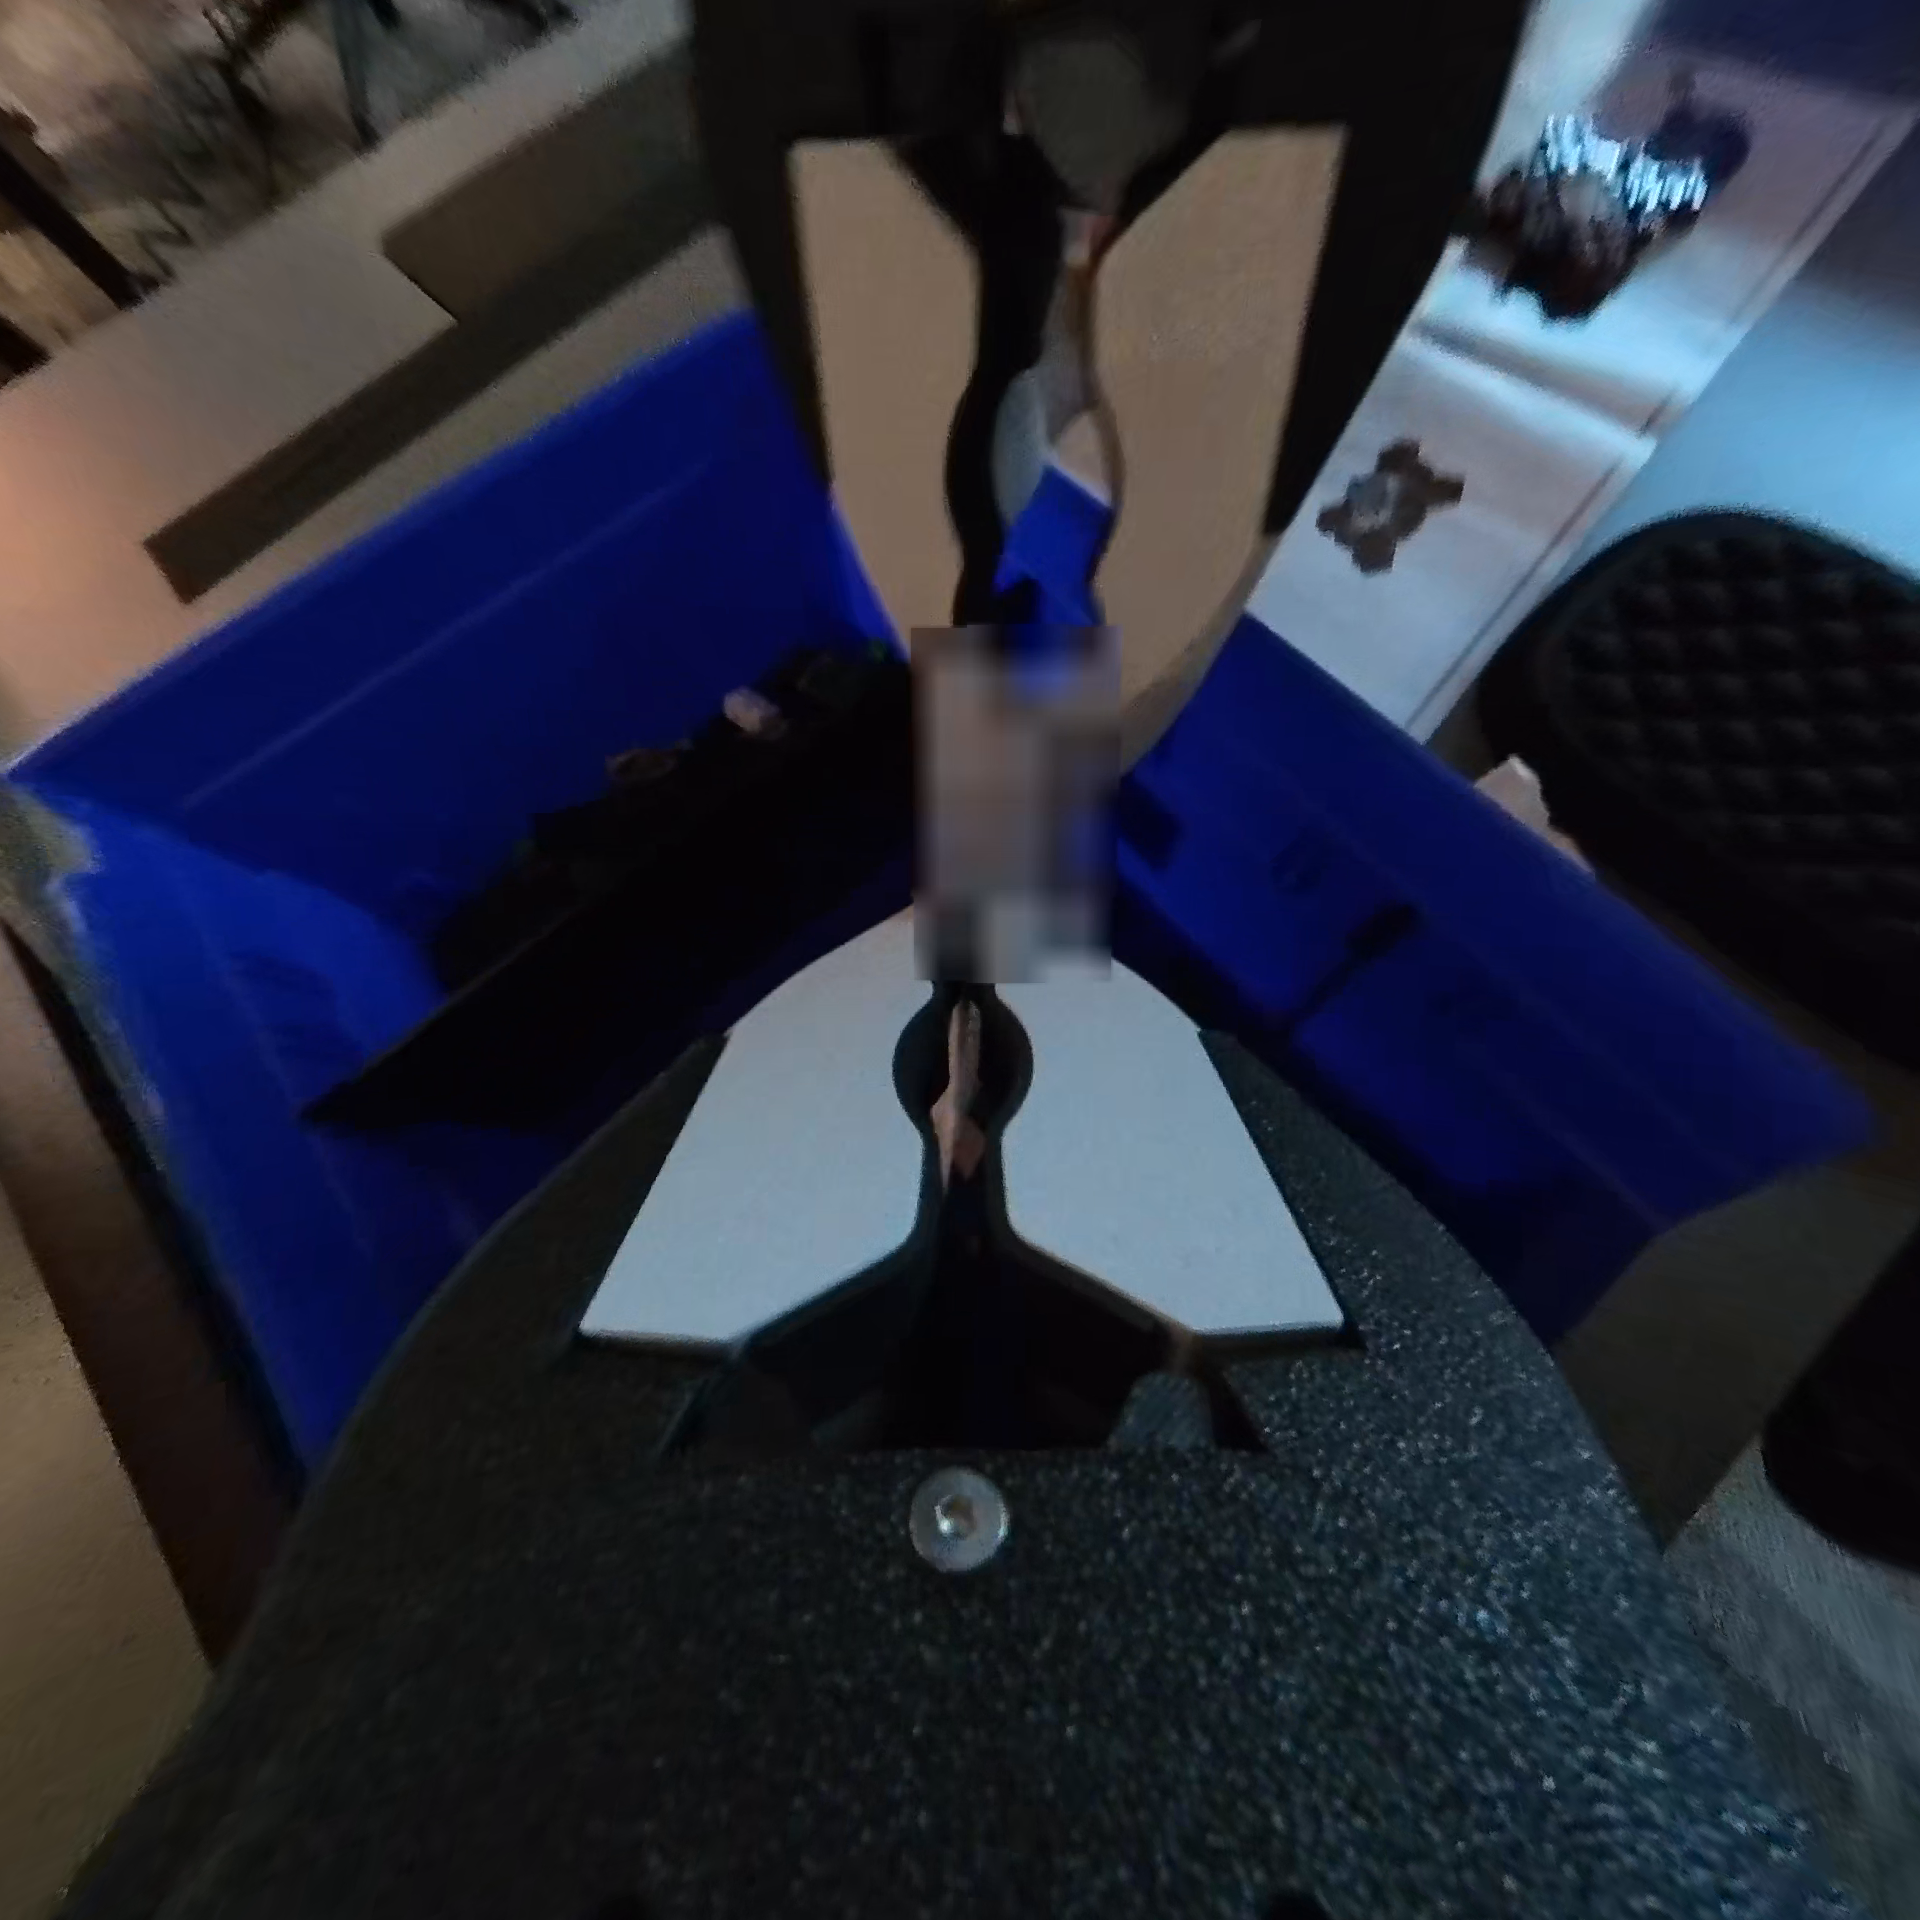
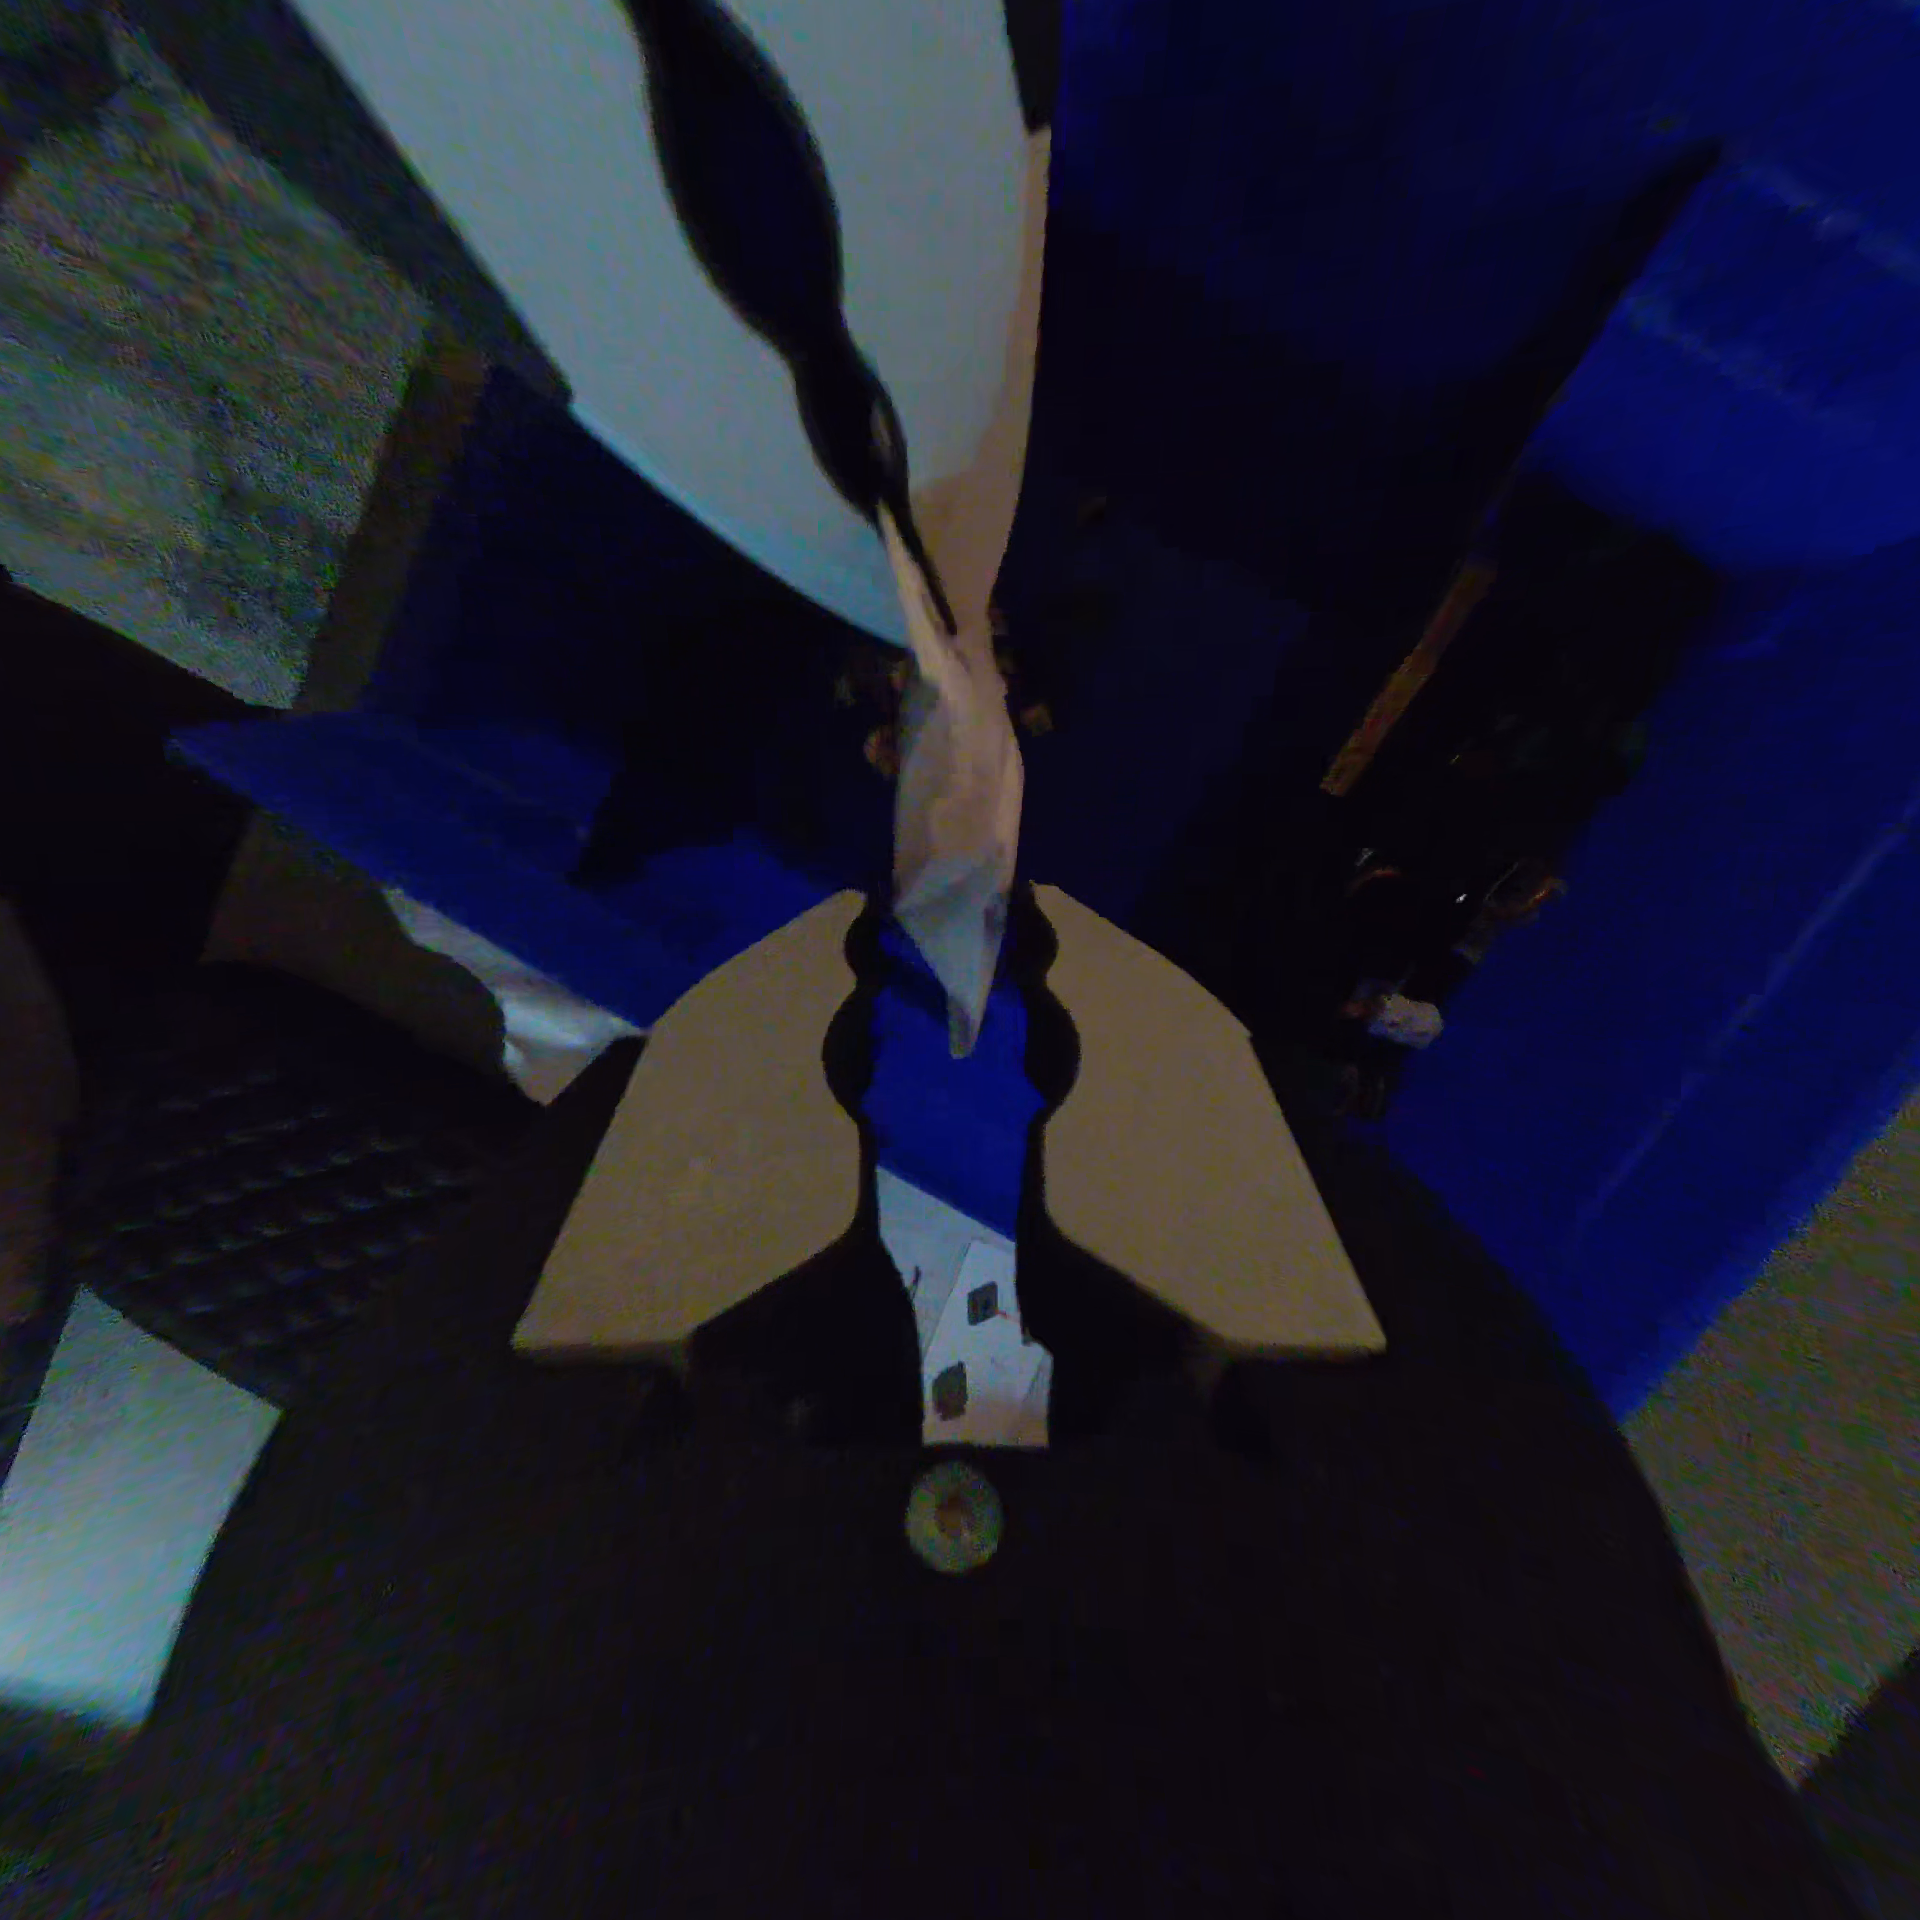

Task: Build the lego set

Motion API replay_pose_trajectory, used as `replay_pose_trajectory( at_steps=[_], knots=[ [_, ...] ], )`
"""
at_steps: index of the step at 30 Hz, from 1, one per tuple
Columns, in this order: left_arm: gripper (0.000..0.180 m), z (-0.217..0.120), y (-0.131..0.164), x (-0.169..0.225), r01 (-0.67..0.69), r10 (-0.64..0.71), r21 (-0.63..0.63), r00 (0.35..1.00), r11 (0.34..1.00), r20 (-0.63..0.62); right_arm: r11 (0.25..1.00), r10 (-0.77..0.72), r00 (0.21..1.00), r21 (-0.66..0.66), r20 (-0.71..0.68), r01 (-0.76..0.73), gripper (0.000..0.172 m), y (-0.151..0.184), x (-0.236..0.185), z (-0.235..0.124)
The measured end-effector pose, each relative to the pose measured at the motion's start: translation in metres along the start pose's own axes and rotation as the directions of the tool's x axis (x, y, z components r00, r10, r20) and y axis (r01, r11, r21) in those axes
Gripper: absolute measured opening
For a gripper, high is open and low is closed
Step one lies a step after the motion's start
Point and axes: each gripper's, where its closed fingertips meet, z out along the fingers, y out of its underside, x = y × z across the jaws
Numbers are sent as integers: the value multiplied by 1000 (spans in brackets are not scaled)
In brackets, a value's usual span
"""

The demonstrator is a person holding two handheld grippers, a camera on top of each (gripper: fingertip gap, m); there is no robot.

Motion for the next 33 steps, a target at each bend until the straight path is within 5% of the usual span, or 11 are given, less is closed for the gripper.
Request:
replay_pose_trajectory(
  at_steps=[4, 8, 17, 33],
  knots=[
    [0, -14, -6, -7, 52, -51, 97, 999, 994, -13, 998, -22, 1000, 59, 12, 21, 34, 6, 5, -7],
    [0, -19, -12, -10, 81, -76, 160, 997, 984, -32, 988, -95, 995, 122, 8, 93, 6, 2, 3, -3],
    [21, -26, -17, -20, 28, -34, 159, 999, 987, 39, 987, -95, 992, 118, -79, 104, 5, -9, 7, -24],
    [1, -21, -11, -14, -8, 11, 115, 1000, 993, -29, 992, -53, 992, 104, -114, 65, 6, -13, 11, -17]
  ],
)
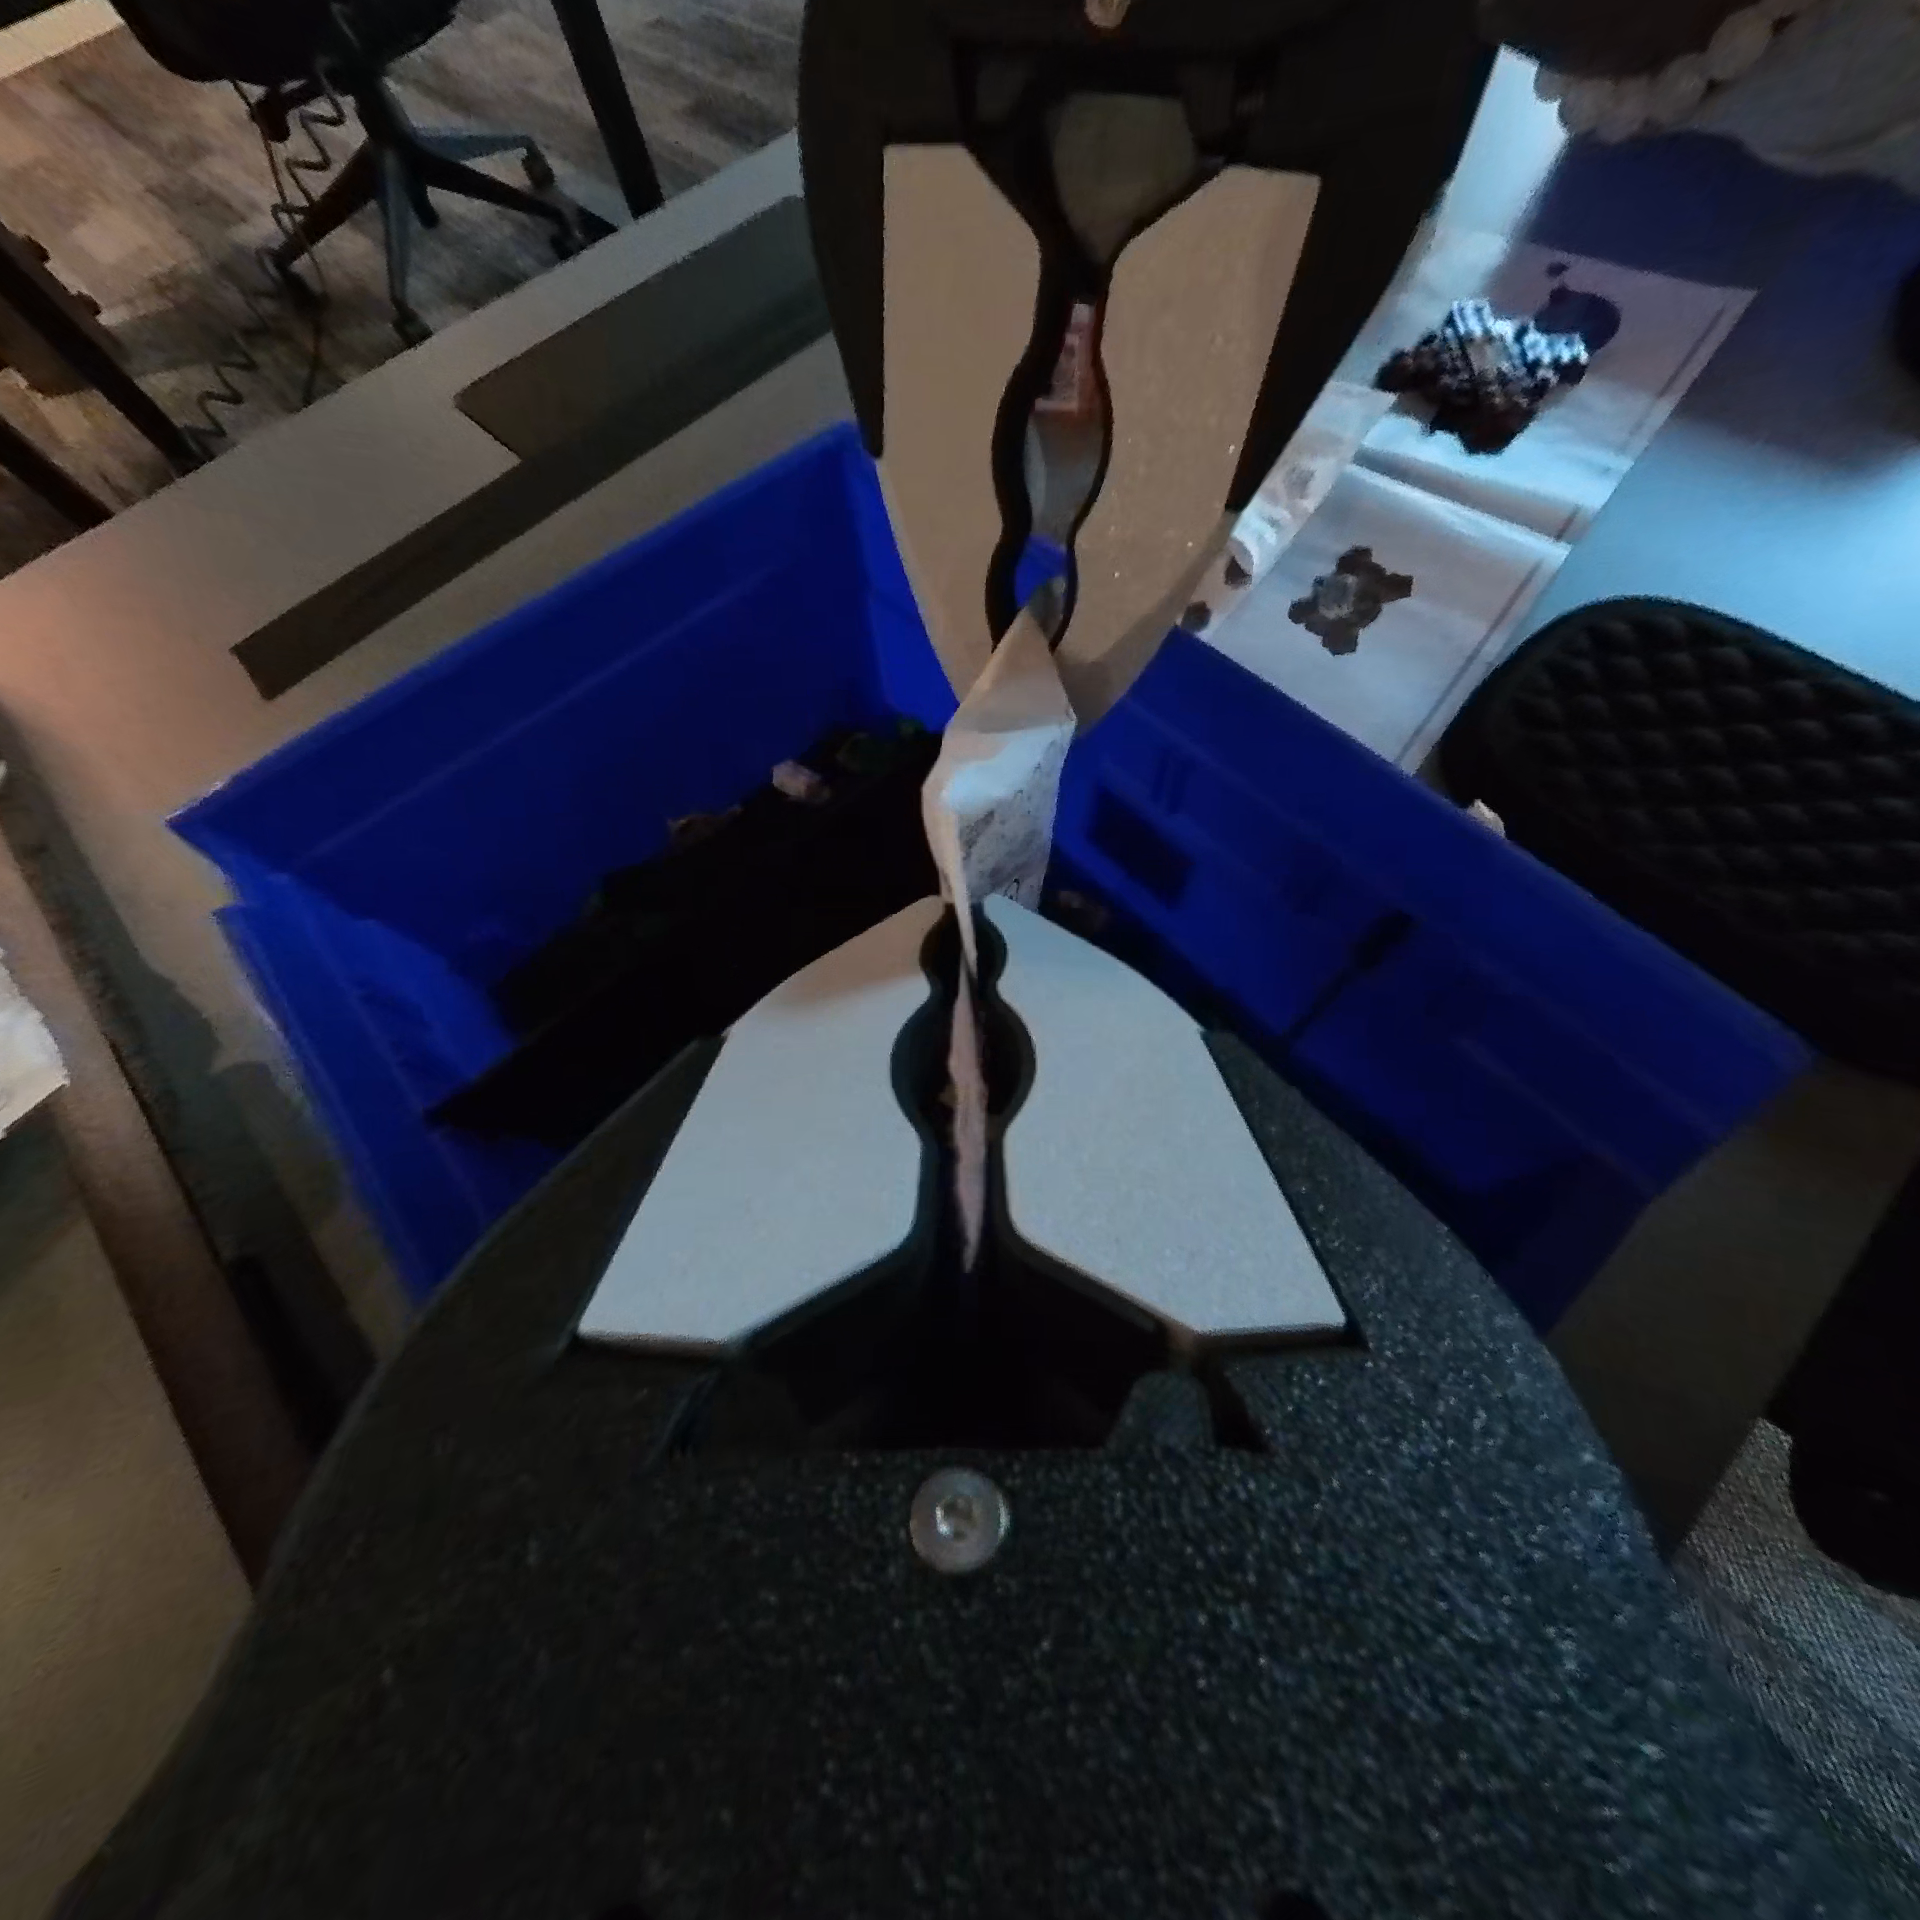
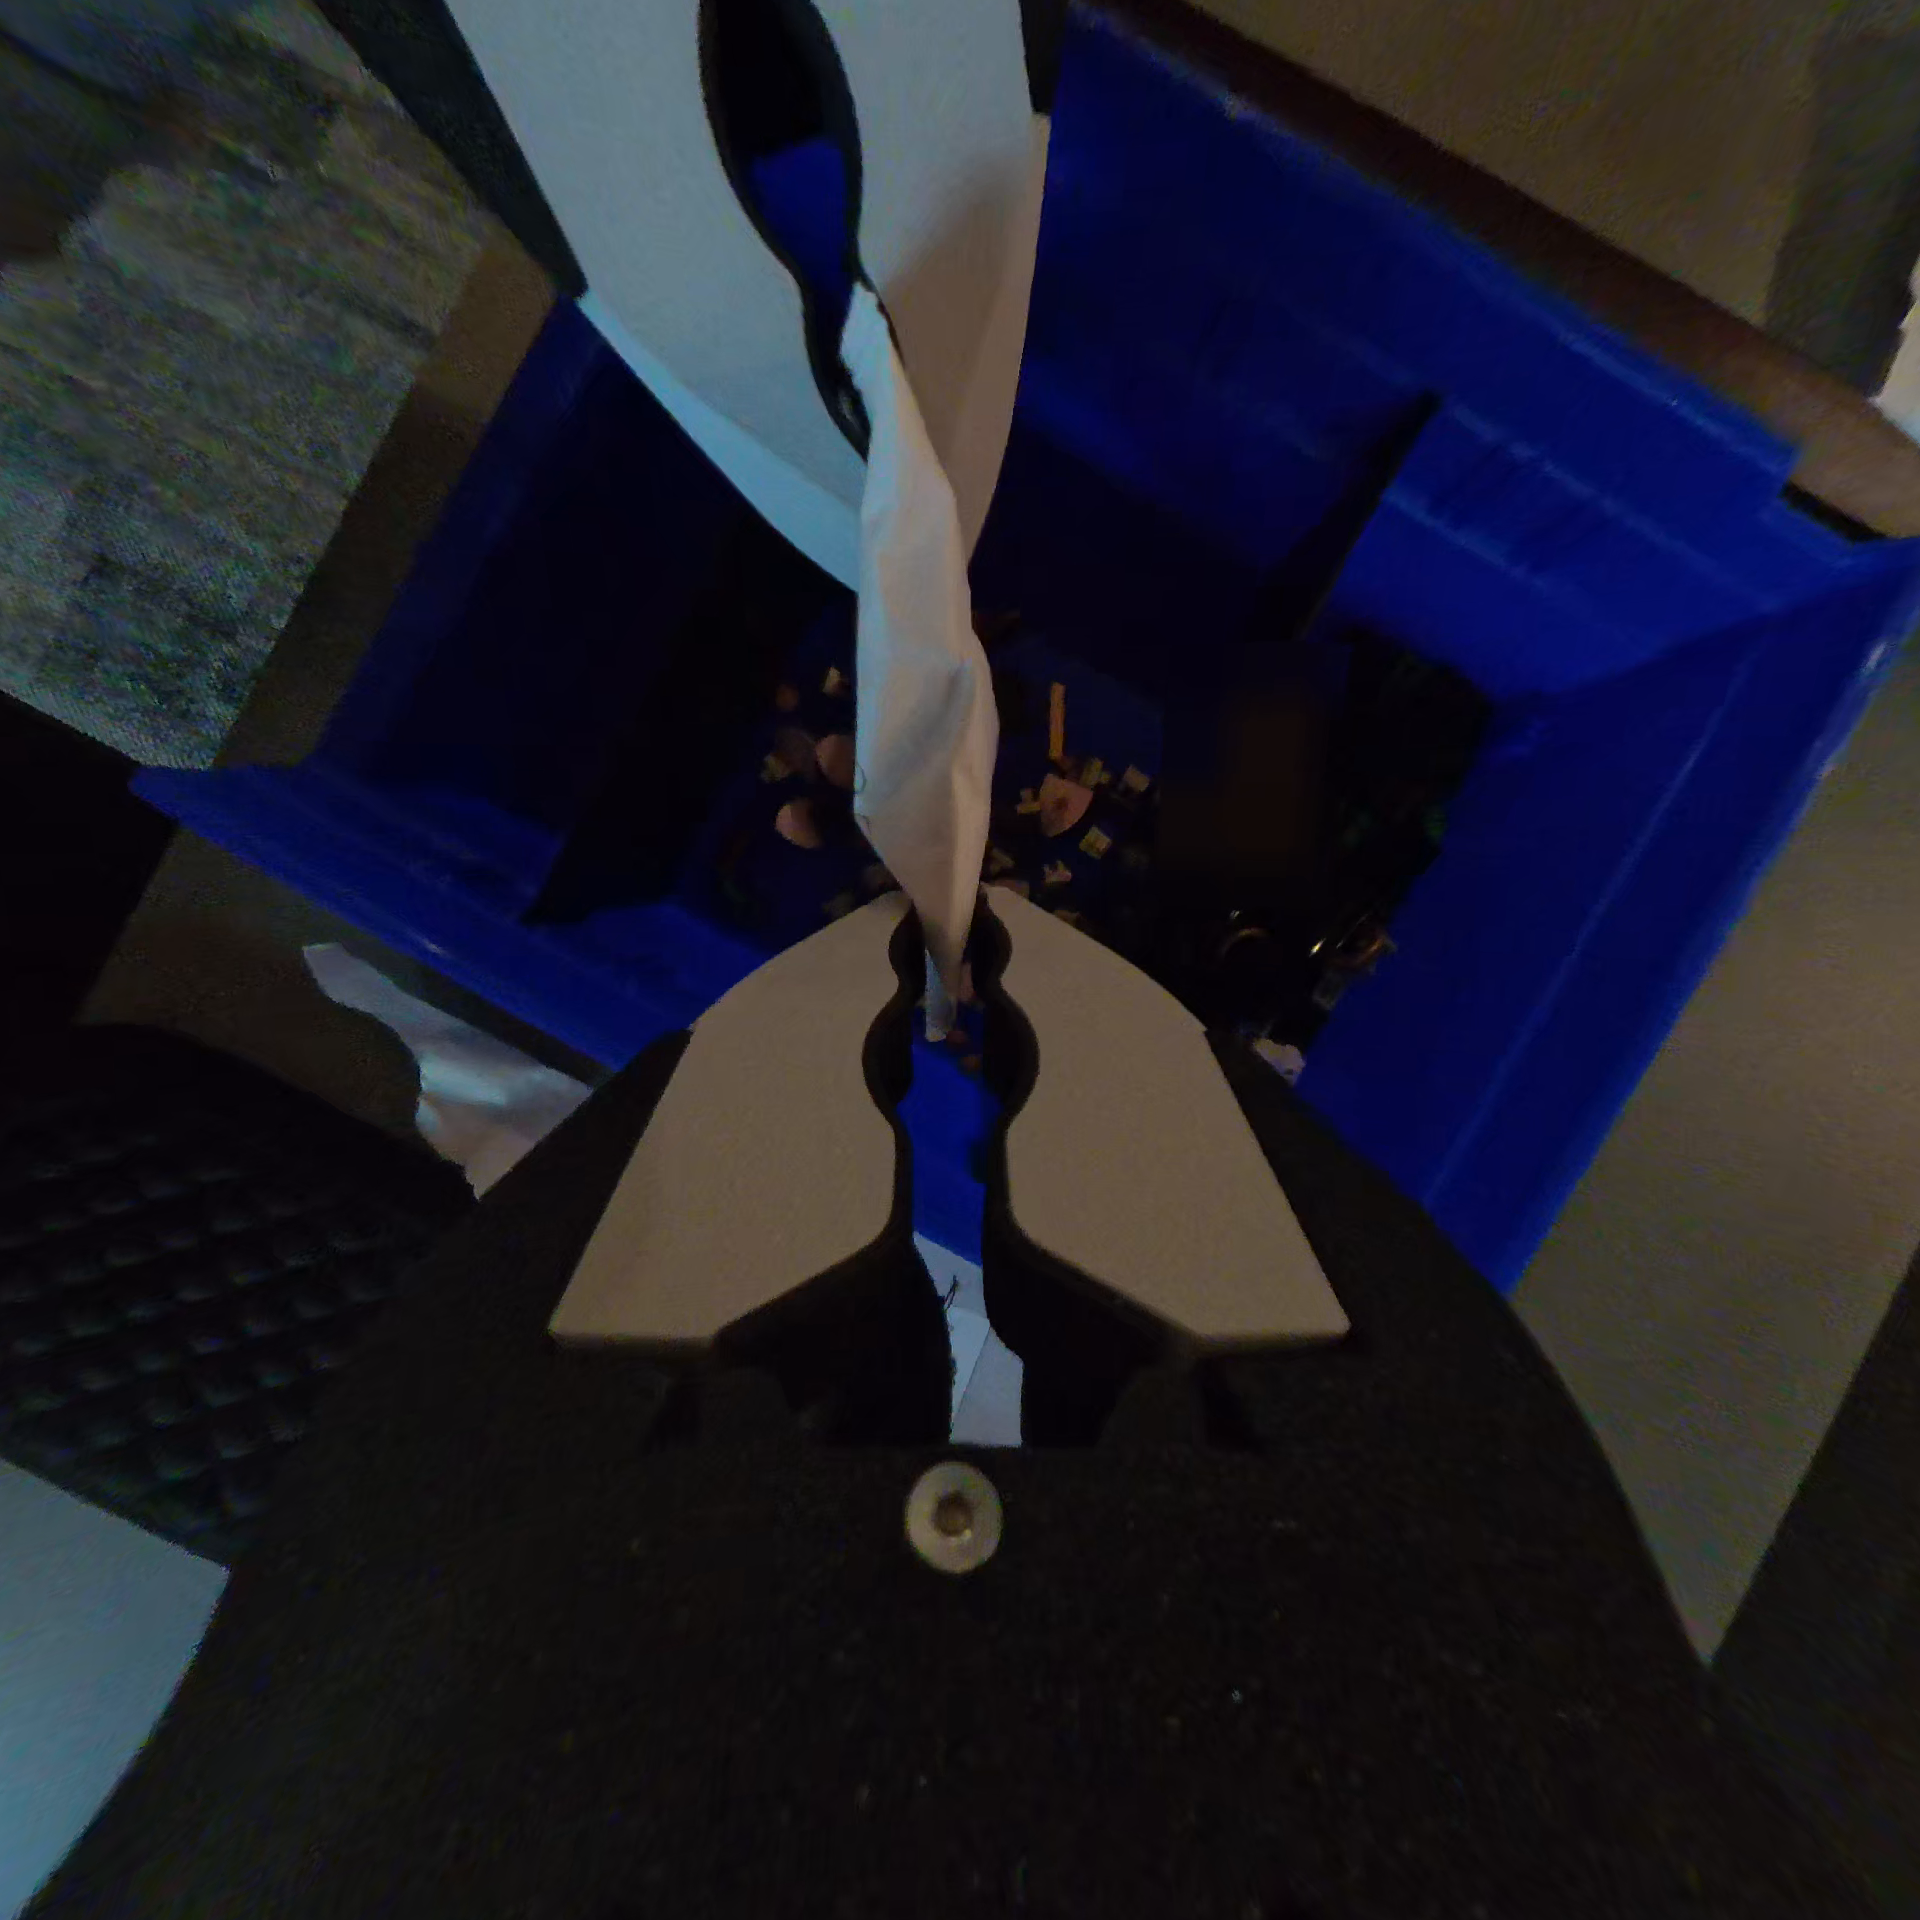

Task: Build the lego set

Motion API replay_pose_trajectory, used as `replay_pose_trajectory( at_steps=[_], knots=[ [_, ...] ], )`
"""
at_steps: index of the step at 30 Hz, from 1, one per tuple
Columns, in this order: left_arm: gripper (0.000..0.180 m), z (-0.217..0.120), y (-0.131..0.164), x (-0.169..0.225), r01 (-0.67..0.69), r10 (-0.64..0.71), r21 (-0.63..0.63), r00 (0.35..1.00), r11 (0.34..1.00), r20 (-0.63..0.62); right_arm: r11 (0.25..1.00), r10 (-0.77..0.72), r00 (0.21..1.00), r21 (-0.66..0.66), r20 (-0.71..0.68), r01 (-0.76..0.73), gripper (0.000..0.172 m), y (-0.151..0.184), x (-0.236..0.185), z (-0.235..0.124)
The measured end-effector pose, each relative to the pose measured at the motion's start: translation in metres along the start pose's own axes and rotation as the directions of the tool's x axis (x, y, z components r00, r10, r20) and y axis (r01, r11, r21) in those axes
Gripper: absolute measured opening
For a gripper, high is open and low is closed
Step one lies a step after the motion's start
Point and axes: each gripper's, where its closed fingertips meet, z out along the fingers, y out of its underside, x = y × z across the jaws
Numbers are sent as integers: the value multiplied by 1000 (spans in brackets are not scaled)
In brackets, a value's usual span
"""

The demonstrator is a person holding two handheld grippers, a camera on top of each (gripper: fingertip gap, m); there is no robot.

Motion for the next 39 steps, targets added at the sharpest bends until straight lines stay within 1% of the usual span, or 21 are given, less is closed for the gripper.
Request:
replay_pose_trajectory(
  at_steps=[4, 9, 10, 11, 12, 15, 16, 17, 18, 21, 22, 24, 25, 26, 28, 30, 31, 32, 37, 38, 39],
  knots=[
    [0, -3, -6, -1, -4, 4, 36, 1000, 999, -5, 1000, -13, 1000, 25, 2, 13, 9, -5, -2, -7],
    [0, -10, -22, 2, 28, -26, 139, 1000, 990, -13, 998, -19, 999, 55, -28, 21, 31, -10, -1, -15],
    [0, -11, -24, 2, 30, -29, 152, 1000, 988, -11, 998, -29, 999, 54, -26, 31, 24, -9, -2, -15],
    [0, -12, -24, 1, 34, -33, 155, 999, 987, -5, 997, -50, 999, 60, -23, 51, 4, -8, -3, -15],
    [0, -12, -23, 1, 35, -35, 155, 999, 987, -3, 995, -70, 997, 71, -27, 72, 1, -8, -3, -15],
    [3, -9, -19, 4, 42, -39, 147, 999, 988, -20, 995, -76, 997, 60, -27, 78, 0, -5, -4, -13],
    [9, -8, -16, 4, 37, -36, 129, 999, 991, -13, 996, -70, 997, 58, -24, 71, 0, -4, -3, -12],
    [19, -6, -13, 3, 29, -28, 108, 1000, 994, -2, 996, -61, 998, 63, -24, 62, 0, -5, -3, -11],
    [21, -4, -10, 3, 19, -19, 90, 1000, 996, -2, 996, -51, 999, 66, -18, 52, 0, -5, -2, -11],
    [3, 2, -7, 7, 10, -8, 72, 1000, 997, -20, 998, -46, 999, 47, -7, 47, 1, -1, -3, -9],
    [0, 3, -7, 7, 14, -13, 71, 1000, 997, -19, 998, -50, 999, 42, 0, 50, 1, 0, -4, -9],
    [0, 5, -6, 6, 17, -16, 65, 1000, 998, -18, 998, -43, 999, 38, 2, 43, 1, 2, -5, -8],
    [2, 5, -6, 6, 19, -18, 62, 1000, 998, -16, 999, -39, 999, 36, 4, 39, 2, 3, -5, -7],
    [9, 6, -5, 6, 21, -20, 54, 1000, 998, -11, 999, -35, 999, 28, 10, 34, 3, 4, -6, -7],
    [33, 6, -2, 4, 21, -21, 32, 1000, 999, 1, 999, -31, 999, 10, 13, 31, 5, 7, -6, -4],
    [26, 7, -4, 10, 11, -10, 50, 999, 999, -33, 999, -43, 999, 1, 29, 43, 0, 10, -10, -3],
    [7, 7, -5, 13, 6, -3, 57, 999, 998, -53, 999, -49, 999, 16, 24, 48, 0, 8, -10, -2],
    [1, 7, -5, 15, 6, -2, 58, 998, 998, -64, 998, -47, 999, 36, 27, 46, 0, 6, -11, -2],
    [0, 11, -2, 14, -14, 15, 21, 999, 1000, -49, 999, -19, 999, 30, 33, 18, 0, 10, -9, 3],
    [0, 11, -2, 15, -15, 16, 20, 998, 1000, -54, 1000, -11, 999, 27, 43, 10, 3, 11, -9, 5],
    [0, 11, -3, 14, -14, 15, 18, 998, 1000, -55, 1000, -3, 998, 22, 58, 1, 14, 11, -11, 7]
  ],
)
